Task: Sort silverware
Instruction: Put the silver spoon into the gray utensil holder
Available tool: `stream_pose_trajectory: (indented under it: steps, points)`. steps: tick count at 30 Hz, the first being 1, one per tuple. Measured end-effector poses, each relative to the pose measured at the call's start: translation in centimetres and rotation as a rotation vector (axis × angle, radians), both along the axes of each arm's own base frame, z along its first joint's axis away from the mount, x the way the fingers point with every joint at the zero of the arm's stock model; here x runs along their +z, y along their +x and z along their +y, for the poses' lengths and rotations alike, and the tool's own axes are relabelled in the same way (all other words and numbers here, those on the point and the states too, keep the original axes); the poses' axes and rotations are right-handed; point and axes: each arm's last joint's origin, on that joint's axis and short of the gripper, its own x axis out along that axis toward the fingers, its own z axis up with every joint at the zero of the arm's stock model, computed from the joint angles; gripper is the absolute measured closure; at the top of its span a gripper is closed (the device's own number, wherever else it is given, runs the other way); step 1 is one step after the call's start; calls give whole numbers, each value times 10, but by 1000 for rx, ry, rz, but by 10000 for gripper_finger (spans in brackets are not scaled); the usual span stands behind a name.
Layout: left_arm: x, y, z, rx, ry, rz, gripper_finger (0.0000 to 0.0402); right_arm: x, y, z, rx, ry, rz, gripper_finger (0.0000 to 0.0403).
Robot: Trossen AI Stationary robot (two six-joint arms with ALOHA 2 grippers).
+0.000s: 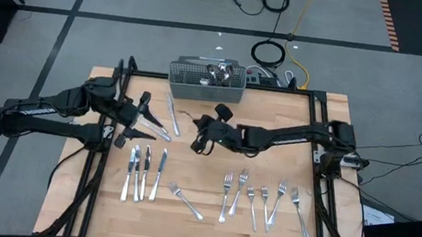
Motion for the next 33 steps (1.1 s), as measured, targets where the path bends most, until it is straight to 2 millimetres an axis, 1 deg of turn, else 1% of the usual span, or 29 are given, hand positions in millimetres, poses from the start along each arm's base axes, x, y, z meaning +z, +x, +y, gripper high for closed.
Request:
stream_pose_trajectory:
  steps: [3, 6, 10, 12, 14, 18, 20, 22, 26, 33]
  points:
    - [-2, 3, 2, 21, 24, -53, 200, 31, -8, -1, 5, -72, -96, 402]
    - [-9, 7, 4, 75, 45, -88, 200, 60, -17, -1, 18, -130, -190, 402]
    - [-24, 12, 7, 148, 65, -112, 200, 82, -26, 0, 36, -191, -238, 402]
    - [-31, 14, 8, 179, 73, -160, 200, 89, -29, 1, 44, -209, -265, 402]
    - [-38, 16, 11, 222, 87, -233, 200, 92, -30, 3, 51, -224, -272, 402]
    - [-47, 20, 18, 281, 108, -406, 200, 91, -30, 9, 75, -235, -264, 402]
    - [-52, 22, 22, 300, 86, -469, 200, 92, -30, 12, 82, -240, -272, 402]
    - [-56, 27, 26, 309, 50, -493, 200, 93, -30, 14, 90, -250, -277, 402]
    - [-65, 39, 32, 274, 26, -468, 200, 94, -30, 18, 101, -256, -284, 402]
    - [-64, 53, 35, 211, -10, -622, 200, 89, -27, 19, 120, -250, -270, 402]
